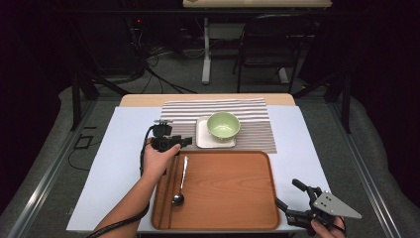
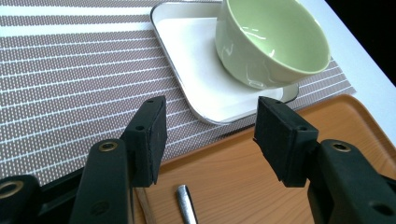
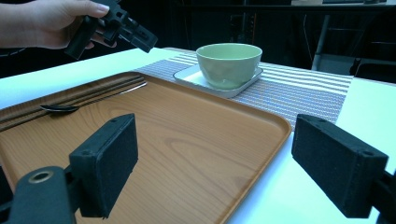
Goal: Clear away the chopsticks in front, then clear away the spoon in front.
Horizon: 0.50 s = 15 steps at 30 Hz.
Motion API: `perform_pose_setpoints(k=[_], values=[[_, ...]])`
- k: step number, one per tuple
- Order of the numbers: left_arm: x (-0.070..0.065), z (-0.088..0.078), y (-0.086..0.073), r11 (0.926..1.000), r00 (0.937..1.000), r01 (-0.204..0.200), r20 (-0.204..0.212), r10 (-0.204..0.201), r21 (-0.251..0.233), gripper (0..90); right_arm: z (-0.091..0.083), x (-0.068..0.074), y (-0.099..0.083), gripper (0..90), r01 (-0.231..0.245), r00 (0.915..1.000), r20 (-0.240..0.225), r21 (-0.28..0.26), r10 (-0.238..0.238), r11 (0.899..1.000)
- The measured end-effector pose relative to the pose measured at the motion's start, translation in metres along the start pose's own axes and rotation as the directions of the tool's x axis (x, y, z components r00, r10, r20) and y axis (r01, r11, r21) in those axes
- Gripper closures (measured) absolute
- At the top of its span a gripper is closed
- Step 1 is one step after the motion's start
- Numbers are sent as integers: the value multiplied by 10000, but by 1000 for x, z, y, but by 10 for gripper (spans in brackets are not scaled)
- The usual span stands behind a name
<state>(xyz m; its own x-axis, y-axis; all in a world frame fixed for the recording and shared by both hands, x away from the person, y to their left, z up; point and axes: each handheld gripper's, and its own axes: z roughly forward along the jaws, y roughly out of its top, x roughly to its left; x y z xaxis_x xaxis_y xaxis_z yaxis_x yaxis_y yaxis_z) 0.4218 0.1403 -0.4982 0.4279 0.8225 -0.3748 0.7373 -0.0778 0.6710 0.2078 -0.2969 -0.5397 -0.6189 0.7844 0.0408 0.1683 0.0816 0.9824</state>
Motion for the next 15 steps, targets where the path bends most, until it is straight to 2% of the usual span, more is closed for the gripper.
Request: perform_pose_setpoints(k=[15], values=[[-10,6,19,9998,9997,198,132,-196,-97,444,0,0,0,142,25,10000,10,-24,-25,10000]])
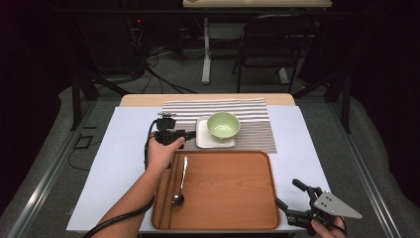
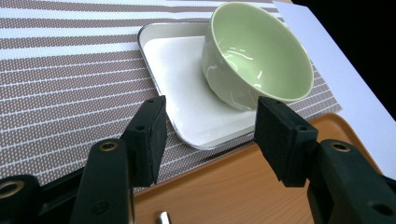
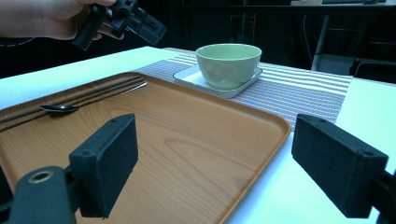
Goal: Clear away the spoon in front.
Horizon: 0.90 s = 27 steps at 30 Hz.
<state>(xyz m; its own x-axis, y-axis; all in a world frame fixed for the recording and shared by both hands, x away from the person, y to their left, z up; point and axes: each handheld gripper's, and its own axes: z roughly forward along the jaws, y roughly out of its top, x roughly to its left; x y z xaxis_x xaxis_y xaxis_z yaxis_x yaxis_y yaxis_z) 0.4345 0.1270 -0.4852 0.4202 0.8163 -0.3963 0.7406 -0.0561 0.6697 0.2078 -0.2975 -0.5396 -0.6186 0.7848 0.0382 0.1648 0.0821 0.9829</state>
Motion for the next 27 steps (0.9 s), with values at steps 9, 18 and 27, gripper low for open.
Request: perform_pose_setpoints(k=[9,18,27], values=[[-5,9,6,10000,10000,17,-16,-17,91,442,-1,0,0,141,-11,10000,2,-14,12,10000],[-11,18,15,9998,9999,129,23,-130,140,442,-1,1,0,142,-12,10000,-16,-6,12,10000],[-21,34,24,9995,9998,195,-45,-194,230,442,-1,1,0,142,6,10000,-28,-23,-6,10000]])
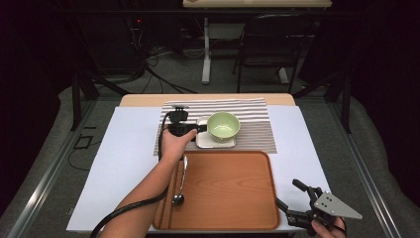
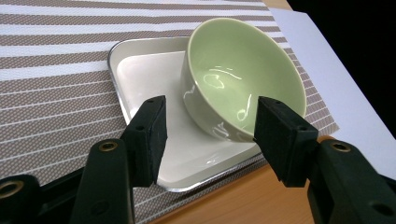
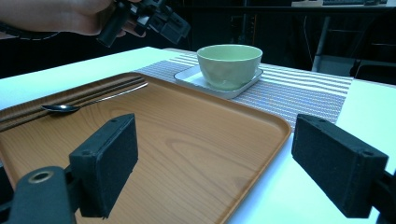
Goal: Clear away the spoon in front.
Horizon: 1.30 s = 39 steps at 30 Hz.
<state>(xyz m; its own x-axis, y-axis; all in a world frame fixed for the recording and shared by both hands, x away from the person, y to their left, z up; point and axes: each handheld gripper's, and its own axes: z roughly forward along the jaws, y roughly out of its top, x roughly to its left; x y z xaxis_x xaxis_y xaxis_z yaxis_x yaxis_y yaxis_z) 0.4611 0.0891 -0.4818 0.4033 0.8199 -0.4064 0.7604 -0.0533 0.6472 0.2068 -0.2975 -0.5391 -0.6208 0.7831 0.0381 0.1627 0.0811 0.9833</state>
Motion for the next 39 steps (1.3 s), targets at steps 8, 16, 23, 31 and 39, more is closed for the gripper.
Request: perform_pose_setpoints(k=[8,16,23,31,39], values=[[-4,15,5,9998,9996,206,-176,-206,-9,442,0,0,0,142,1,10000,-18,-17,-1,10000],[-6,31,6,9993,9990,379,-230,-379,5,442,-1,0,0,142,-18,10000,-41,-37,17,10000],[-8,42,8,9987,9983,472,-332,-478,-206,444,0,0,0,141,-14,10000,-79,-38,14,10000],[-12,56,4,9987,9979,456,-446,-466,-246,453,0,1,1,142,-54,9999,-102,-37,53,10000],[-9,68,0,9986,9971,512,-558,-520,-146,466,0,0,0,142,-79,9999,-98,-58,79,10000]])
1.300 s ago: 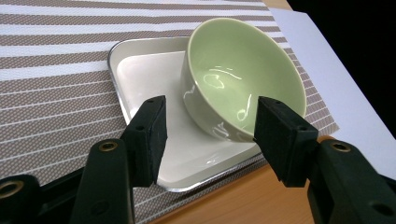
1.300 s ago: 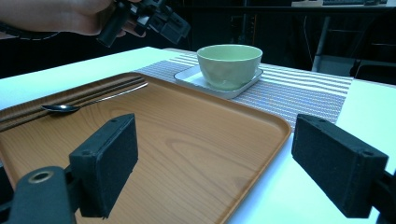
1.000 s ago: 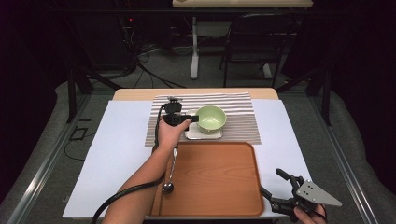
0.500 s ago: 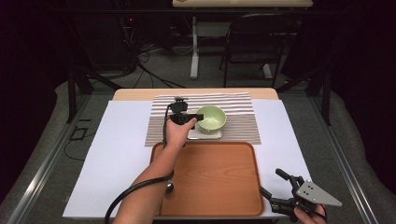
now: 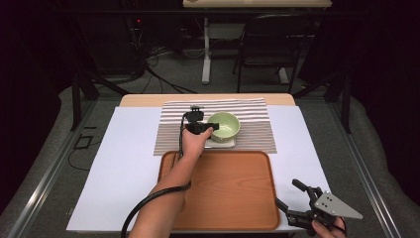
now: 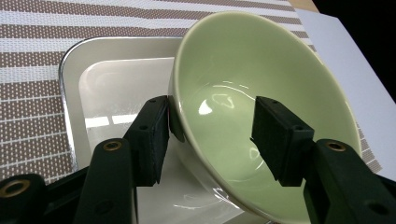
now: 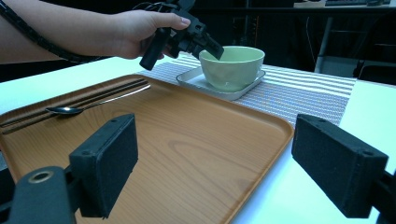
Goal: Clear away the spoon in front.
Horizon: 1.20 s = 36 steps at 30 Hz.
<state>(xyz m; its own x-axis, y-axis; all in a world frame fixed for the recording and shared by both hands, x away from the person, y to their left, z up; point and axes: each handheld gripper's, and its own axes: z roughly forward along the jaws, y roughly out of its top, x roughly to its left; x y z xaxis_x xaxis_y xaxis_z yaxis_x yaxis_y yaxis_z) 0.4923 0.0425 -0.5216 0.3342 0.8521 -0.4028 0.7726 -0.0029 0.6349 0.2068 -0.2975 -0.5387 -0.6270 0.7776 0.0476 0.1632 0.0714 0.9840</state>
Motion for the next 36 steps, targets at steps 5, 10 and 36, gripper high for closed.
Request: perform_pose_setpoints(k=[5,10,36], values=[[0,5,-2,10000,9999,-31,-137,31,-17,486,0,0,0,141,-3,10000,-5,-3,3,10000],[0,11,-4,9999,9996,-17,-265,14,-99,504,0,0,0,142,39,10000,-20,-8,-39,10000],[5,19,-11,9990,9976,347,-583,-362,-271,731,0,1,0,142,27,10000,-72,1,-27,10000]])
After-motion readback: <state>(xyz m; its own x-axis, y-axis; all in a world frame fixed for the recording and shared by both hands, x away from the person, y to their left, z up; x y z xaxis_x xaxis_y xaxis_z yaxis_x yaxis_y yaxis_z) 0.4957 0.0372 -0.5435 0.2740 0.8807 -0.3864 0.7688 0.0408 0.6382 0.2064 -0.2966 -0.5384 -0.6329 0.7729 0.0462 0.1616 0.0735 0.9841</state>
